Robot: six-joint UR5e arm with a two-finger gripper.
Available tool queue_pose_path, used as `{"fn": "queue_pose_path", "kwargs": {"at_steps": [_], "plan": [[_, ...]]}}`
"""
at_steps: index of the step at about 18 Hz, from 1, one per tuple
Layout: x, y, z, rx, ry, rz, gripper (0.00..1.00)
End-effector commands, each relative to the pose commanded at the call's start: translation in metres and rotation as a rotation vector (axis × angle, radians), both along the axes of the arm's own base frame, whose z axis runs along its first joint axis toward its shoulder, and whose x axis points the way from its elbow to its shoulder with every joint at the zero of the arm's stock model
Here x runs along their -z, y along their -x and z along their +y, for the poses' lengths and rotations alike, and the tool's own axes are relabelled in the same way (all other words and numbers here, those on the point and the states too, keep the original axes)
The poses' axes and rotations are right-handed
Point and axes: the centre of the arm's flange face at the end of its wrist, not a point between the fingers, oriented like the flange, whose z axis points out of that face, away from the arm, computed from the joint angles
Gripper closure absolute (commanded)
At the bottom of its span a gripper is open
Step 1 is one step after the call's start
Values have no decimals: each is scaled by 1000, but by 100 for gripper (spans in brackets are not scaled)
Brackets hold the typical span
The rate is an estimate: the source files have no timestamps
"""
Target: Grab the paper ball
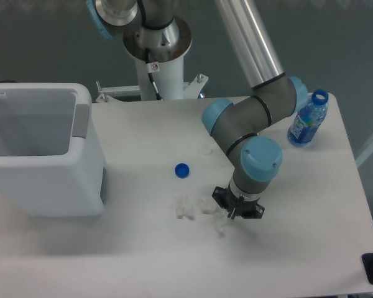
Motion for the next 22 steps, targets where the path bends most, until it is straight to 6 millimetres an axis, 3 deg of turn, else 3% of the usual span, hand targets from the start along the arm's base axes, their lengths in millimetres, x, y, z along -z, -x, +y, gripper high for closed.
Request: {"fn": "queue_pose_path", "kwargs": {"at_steps": [3,11,19,20,21,22], "plan": [[-4,-3,8,-41,-16,-6,1],[7,-10,16,-70,-13,-28,2],[16,-13,18,-98,-2,-41,62],[15,-13,18,-98,-3,-40,66],[14,-13,18,-110,-3,-40,85],[14,-13,18,-114,-2,-42,93]]}}
